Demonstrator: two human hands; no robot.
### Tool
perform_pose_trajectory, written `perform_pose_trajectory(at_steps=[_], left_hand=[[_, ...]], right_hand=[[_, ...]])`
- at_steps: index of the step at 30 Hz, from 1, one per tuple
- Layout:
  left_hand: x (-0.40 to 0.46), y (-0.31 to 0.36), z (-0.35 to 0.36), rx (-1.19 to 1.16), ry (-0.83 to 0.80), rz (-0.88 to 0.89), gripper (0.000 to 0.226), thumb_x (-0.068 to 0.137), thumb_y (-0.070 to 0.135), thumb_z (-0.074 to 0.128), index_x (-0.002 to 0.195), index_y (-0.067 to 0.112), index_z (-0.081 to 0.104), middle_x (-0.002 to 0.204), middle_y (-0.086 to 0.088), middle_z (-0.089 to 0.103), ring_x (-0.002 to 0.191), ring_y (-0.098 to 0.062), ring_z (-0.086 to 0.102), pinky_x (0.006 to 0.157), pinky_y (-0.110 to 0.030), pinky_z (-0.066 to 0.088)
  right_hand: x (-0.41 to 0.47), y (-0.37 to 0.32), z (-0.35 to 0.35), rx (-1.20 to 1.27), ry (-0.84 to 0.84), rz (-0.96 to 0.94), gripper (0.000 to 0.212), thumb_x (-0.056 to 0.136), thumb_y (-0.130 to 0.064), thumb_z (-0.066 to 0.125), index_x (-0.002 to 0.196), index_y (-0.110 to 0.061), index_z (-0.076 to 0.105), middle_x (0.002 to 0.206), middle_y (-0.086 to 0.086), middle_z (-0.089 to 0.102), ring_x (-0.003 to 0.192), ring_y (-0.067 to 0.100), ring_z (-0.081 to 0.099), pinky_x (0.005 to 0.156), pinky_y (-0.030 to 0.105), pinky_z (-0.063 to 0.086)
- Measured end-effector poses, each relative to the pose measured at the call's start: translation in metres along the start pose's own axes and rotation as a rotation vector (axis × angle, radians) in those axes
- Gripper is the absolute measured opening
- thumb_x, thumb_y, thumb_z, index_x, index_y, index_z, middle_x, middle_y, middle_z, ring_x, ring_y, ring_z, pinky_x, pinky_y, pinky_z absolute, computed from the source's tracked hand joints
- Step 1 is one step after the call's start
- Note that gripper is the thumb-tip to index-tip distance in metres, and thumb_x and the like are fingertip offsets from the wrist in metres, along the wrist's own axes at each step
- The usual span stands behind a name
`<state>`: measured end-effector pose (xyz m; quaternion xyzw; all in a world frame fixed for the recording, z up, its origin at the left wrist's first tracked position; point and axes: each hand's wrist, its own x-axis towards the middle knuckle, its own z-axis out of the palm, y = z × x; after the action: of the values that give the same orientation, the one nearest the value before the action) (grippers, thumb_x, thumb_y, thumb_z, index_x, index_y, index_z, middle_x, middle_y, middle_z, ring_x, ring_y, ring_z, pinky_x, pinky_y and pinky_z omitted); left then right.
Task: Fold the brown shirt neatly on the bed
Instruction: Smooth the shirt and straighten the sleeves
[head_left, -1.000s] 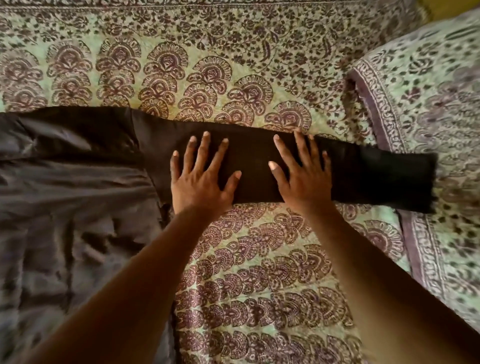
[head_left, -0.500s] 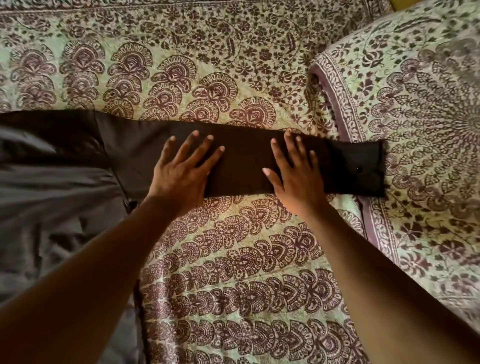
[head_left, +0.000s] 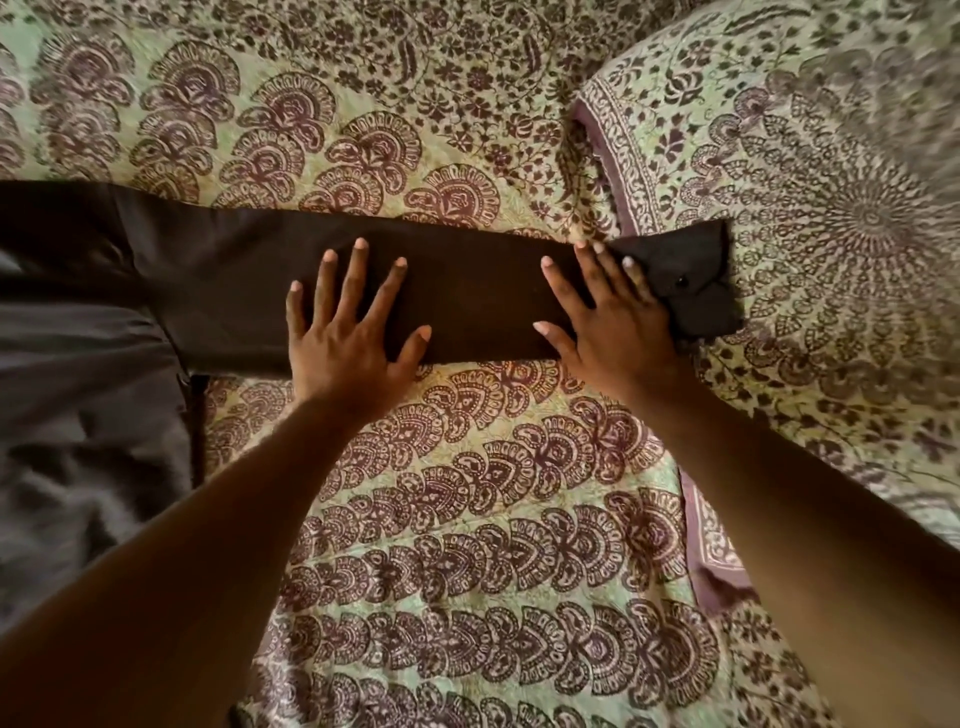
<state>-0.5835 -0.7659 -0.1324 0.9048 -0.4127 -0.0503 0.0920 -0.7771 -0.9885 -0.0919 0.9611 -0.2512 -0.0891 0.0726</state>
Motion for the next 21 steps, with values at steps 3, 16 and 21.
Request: perform_pose_trajectory(at_steps=[3, 16, 21], left_hand=[[0.000, 0.001, -0.002, -0.002, -0.014, -0.017, 0.076, 0.095, 0.073, 0.030, 0.161, 0.045, 0.007, 0.173, 0.003, 0.000, 0.160, -0.028, 0.003, 0.125, -0.061, 0.012], [0.000, 0.001, 0.000, -0.009, -0.003, -0.021, 0.076, 0.094, 0.074, 0.031, 0.161, 0.045, 0.007, 0.173, 0.003, 0.000, 0.160, -0.028, 0.002, 0.125, -0.061, 0.011], [0.000, 0.001, 0.000, -0.002, -0.007, -0.023, 0.077, 0.094, 0.074, 0.030, 0.161, 0.045, 0.007, 0.173, 0.003, -0.001, 0.160, -0.028, 0.002, 0.125, -0.061, 0.011]], right_hand=[[-0.003, 0.009, -0.007, -0.093, 0.013, -0.034, 0.076, 0.103, -0.062, 0.021, 0.163, -0.016, 0.025, 0.168, 0.022, 0.023, 0.157, 0.035, 0.022, 0.128, 0.049, 0.014], [-0.021, 0.016, -0.014, -0.184, 0.027, 0.133, 0.081, 0.099, -0.074, 0.016, 0.162, -0.024, 0.028, 0.173, 0.015, 0.003, 0.161, 0.032, 0.001, 0.128, 0.054, 0.002], [-0.024, 0.021, -0.023, -0.270, -0.020, 0.222, 0.083, 0.095, -0.080, 0.018, 0.163, -0.033, 0.021, 0.173, 0.010, -0.013, 0.160, 0.028, -0.010, 0.127, 0.060, -0.002]])
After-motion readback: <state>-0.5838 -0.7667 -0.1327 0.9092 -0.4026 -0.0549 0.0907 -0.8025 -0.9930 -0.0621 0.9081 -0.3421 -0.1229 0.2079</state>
